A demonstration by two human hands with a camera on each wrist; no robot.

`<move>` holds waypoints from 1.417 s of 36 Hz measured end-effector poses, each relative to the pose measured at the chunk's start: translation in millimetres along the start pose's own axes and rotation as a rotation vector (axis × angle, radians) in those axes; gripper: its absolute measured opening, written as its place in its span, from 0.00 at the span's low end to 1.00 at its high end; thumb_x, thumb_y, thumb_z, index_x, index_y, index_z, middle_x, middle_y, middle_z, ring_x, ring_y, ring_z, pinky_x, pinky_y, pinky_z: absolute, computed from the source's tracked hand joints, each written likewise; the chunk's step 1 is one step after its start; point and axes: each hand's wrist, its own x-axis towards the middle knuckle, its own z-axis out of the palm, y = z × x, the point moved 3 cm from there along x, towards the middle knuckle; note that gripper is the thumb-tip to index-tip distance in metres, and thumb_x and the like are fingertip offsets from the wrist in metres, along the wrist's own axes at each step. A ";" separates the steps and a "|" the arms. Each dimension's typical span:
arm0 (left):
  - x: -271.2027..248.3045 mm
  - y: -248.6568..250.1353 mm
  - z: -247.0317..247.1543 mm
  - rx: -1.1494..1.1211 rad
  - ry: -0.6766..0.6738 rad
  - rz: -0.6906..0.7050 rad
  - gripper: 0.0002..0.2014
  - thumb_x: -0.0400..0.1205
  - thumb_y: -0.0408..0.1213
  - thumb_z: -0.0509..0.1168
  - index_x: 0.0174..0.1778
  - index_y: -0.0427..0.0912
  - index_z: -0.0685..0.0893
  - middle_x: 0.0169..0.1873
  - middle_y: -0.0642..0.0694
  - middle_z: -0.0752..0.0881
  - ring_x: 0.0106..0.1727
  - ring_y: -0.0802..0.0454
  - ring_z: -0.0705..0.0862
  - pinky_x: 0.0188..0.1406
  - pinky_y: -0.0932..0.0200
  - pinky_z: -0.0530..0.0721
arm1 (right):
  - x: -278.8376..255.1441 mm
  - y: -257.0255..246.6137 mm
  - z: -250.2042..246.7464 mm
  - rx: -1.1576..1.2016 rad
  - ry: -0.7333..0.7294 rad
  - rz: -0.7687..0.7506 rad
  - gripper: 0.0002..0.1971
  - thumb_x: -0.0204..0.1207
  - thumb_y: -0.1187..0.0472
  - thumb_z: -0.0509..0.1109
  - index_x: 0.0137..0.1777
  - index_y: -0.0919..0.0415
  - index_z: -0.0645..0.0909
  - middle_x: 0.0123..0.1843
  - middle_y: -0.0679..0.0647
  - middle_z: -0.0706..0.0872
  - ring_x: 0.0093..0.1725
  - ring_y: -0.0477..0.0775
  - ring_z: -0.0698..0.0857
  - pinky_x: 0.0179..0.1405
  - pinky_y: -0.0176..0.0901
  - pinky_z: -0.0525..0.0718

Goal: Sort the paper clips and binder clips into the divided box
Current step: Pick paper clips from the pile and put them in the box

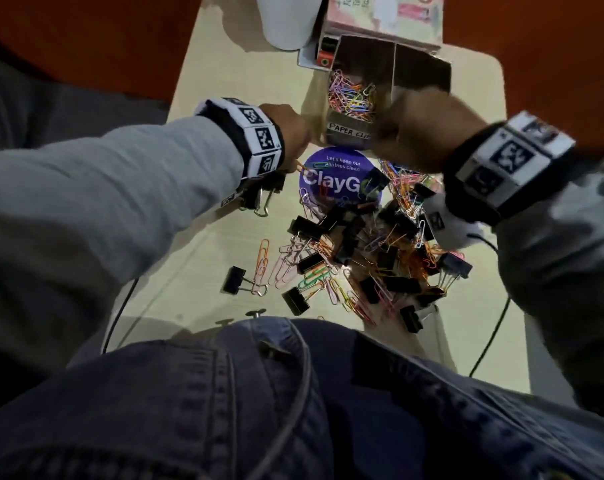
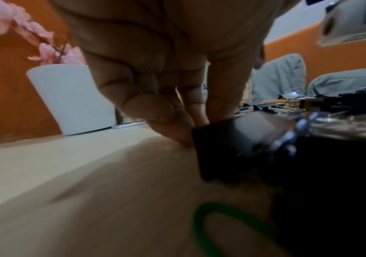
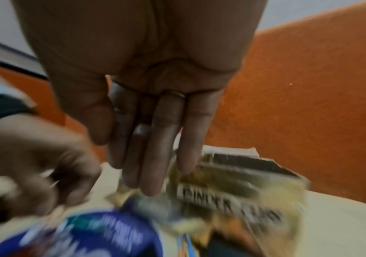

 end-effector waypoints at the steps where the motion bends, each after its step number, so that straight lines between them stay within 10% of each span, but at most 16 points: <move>1: 0.3 3.1 -1.5 0.003 0.002 0.000 0.08 0.70 0.41 0.72 0.38 0.48 0.78 0.36 0.42 0.86 0.39 0.38 0.85 0.43 0.48 0.86 | -9.2 -0.8 9.1 -0.050 -0.060 -0.021 0.11 0.75 0.57 0.66 0.49 0.57 0.89 0.47 0.62 0.89 0.46 0.67 0.86 0.45 0.50 0.83; 9: 5.5 33.3 3.0 -0.107 -0.002 0.092 0.13 0.75 0.45 0.71 0.49 0.45 0.79 0.47 0.42 0.85 0.50 0.39 0.83 0.44 0.52 0.79 | -37.0 -6.3 63.1 -0.061 -0.254 -0.096 0.22 0.73 0.49 0.61 0.67 0.48 0.78 0.67 0.53 0.81 0.62 0.60 0.82 0.57 0.57 0.83; 17: 1.4 37.2 9.6 -0.176 -0.015 0.141 0.31 0.64 0.42 0.81 0.60 0.42 0.75 0.57 0.40 0.80 0.47 0.46 0.75 0.42 0.57 0.72 | -35.3 -17.9 83.5 -0.153 -0.290 -0.046 0.33 0.80 0.48 0.62 0.82 0.43 0.54 0.75 0.59 0.64 0.78 0.62 0.63 0.77 0.74 0.55; 33: -4.1 28.6 11.5 -0.203 0.090 0.122 0.28 0.73 0.48 0.75 0.65 0.46 0.72 0.66 0.42 0.74 0.60 0.41 0.78 0.51 0.53 0.75 | -70.1 -29.9 77.6 0.091 -0.214 -0.184 0.24 0.77 0.51 0.64 0.74 0.43 0.73 0.68 0.49 0.75 0.69 0.52 0.77 0.75 0.74 0.57; 39: -6.2 29.5 9.8 -0.101 0.046 0.136 0.46 0.64 0.56 0.78 0.76 0.50 0.65 0.71 0.44 0.68 0.67 0.43 0.75 0.60 0.50 0.77 | -57.0 -11.9 70.4 0.075 -0.140 -0.044 0.23 0.79 0.51 0.62 0.75 0.47 0.72 0.76 0.52 0.69 0.75 0.55 0.72 0.77 0.69 0.57; 44: -3.3 33.0 6.7 -0.103 0.064 0.167 0.29 0.72 0.44 0.76 0.68 0.50 0.74 0.66 0.44 0.72 0.63 0.43 0.76 0.51 0.57 0.75 | -42.2 -21.3 80.2 0.007 -0.232 -0.094 0.24 0.80 0.46 0.59 0.76 0.48 0.70 0.79 0.47 0.66 0.82 0.51 0.59 0.73 0.79 0.56; 51: -2.1 28.2 9.4 -0.181 0.077 0.192 0.23 0.69 0.40 0.78 0.58 0.48 0.80 0.63 0.45 0.74 0.60 0.45 0.76 0.51 0.57 0.74 | -35.8 -19.1 77.1 0.024 -0.157 -0.045 0.25 0.80 0.41 0.61 0.74 0.51 0.73 0.76 0.49 0.69 0.77 0.51 0.69 0.75 0.77 0.54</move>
